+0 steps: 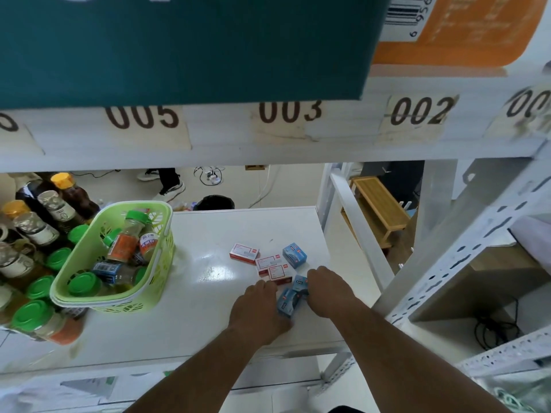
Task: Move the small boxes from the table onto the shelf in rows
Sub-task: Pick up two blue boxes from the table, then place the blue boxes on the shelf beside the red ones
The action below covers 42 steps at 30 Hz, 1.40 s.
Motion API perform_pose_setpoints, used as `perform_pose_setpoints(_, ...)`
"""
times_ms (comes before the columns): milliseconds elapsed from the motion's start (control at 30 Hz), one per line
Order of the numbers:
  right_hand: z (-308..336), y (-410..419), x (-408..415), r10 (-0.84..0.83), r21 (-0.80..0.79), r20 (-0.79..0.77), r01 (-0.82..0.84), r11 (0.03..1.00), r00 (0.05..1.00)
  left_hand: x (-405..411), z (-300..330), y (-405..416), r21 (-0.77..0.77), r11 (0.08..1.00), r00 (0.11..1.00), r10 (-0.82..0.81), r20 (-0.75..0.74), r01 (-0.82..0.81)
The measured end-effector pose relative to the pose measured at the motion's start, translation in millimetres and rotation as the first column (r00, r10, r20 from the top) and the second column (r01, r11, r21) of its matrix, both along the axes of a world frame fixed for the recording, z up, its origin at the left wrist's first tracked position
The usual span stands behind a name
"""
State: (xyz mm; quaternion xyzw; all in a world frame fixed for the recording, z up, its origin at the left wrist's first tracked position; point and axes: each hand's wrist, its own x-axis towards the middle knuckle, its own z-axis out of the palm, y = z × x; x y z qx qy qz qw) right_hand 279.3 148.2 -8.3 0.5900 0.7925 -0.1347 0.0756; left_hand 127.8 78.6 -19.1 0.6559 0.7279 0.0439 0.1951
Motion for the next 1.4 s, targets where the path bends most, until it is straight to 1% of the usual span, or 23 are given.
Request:
perform_pose_setpoints(67, 1, -2, 1, 0.004, -0.001, -0.014, -0.004, 1.000, 1.000, 6, 0, 0, -0.002, 0.998, 0.998, 0.059, -0.012, -0.059)
perform_pose_setpoints(133, 2, -3, 4, 0.005, -0.008, -0.022, -0.006, 1.000, 1.000, 11, -1, -1, 0.010, 0.997, 0.997, 0.082, -0.014, -0.082)
perform_pose_setpoints(267, 4, -3, 7, 0.002, 0.005, -0.045, -0.001, 1.000, 0.999, 12, 0, 0, 0.033, 0.990, 0.984, 0.133, 0.115, -0.137)
perform_pose_setpoints(400, 15, -6, 10, -0.015, -0.002, -0.099, 0.015, 1.000, 0.995, -10, 12, -4, 0.077, 0.990, 0.979, 0.107, 0.173, -0.122)
perform_pose_setpoints(533, 35, -17, 9, -0.033, -0.006, -0.166, 0.033, 0.999, 0.986, -33, 33, -13, 0.124, 0.989, 0.984, 0.057, 0.169, -0.078)
perform_pose_setpoints(767, 68, -65, 2, -0.163, -0.010, -0.269, 0.167, 0.986, 0.949, -65, 68, -31, 0.176, 0.983, 0.988, -0.077, 0.137, 0.052)
perform_pose_setpoints(967, 102, -145, 13, -0.276, 0.062, -0.310, 0.309, 0.949, 0.910, -70, 96, -61, 0.182, 0.962, 0.950, -0.237, 0.205, 0.201)
perform_pose_setpoints(1100, 129, -199, 33, -0.327, 0.088, -0.288, 0.365, 0.927, 0.900, -48, 118, -86, 0.176, 0.931, 0.892, -0.359, 0.274, 0.321)
perform_pose_setpoints(1200, 149, -238, 57, -0.405, 0.121, -0.256, 0.445, 0.888, 0.878, -18, 133, -104, 0.171, 0.904, 0.850, -0.427, 0.308, 0.393)
perform_pose_setpoints(1333, 173, -290, 104, -0.516, 0.162, -0.209, 0.550, 0.819, 0.831, 40, 155, -127, 0.220, 0.821, 0.753, -0.571, 0.328, 0.527)
perform_pose_setpoints(1400, 184, -317, 133, -0.579, 0.179, -0.223, 0.617, 0.766, 0.784, 75, 168, -139, 0.240, 0.774, 0.700, -0.633, 0.332, 0.586)
